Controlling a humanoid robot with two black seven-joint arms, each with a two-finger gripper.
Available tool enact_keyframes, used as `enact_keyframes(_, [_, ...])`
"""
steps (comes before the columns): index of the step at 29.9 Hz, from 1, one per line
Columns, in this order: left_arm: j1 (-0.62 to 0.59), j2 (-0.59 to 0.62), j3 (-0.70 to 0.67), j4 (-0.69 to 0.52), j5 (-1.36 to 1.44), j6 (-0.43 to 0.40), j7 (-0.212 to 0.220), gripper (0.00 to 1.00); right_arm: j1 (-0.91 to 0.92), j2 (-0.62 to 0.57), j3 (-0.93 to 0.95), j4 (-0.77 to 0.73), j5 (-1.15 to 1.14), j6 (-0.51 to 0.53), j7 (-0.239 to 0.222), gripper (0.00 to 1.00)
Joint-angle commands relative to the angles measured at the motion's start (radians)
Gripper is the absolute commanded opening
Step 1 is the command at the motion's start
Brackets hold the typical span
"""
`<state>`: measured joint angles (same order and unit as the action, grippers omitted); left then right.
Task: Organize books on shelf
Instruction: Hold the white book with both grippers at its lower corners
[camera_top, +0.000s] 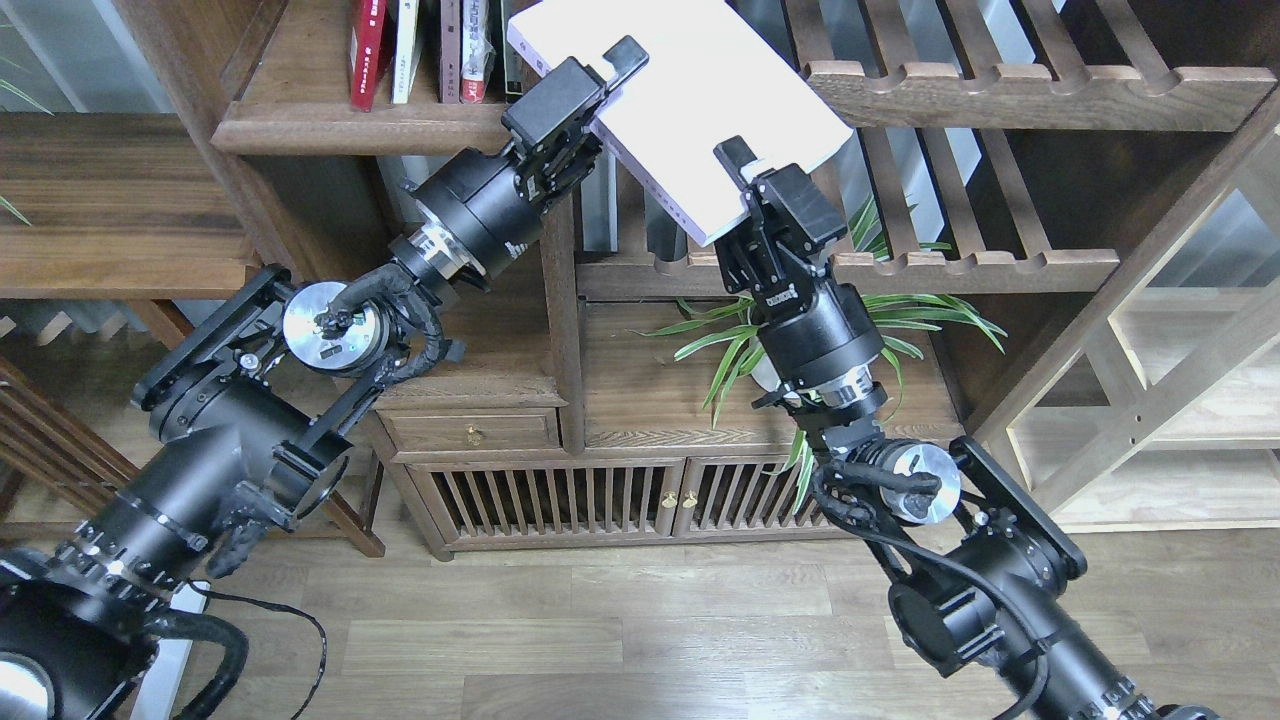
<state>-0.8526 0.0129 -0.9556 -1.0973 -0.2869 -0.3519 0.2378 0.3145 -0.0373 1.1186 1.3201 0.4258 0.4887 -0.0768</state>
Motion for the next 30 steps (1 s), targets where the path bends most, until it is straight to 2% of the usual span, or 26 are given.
enact_keyframes(1, [-0.006, -0.004, 0.003, 0.016, 0.000, 0.002, 0.000, 0.81, 0.002, 0.001, 0.000, -0.001, -0.001, 0.000, 0.000, 0.04])
enact_keyframes(14, [-0.037, -0.013, 0.003, 0.034, 0.000, 0.008, 0.000, 0.77, 0.002, 0.001, -0.002, -0.001, -0.001, 0.000, 0.000, 0.04])
enact_keyframes(22, [-0.039, -0.013, 0.020, 0.036, 0.002, 0.008, 0.000, 0.71, 0.002, 0.001, -0.007, -0.001, -0.001, 0.000, 0.000, 0.04])
enact_keyframes(30, [-0.039, -0.013, 0.023, 0.034, 0.000, 0.008, 0.000, 0.59, 0.002, -0.001, -0.007, -0.001, -0.002, 0.000, 0.000, 0.04])
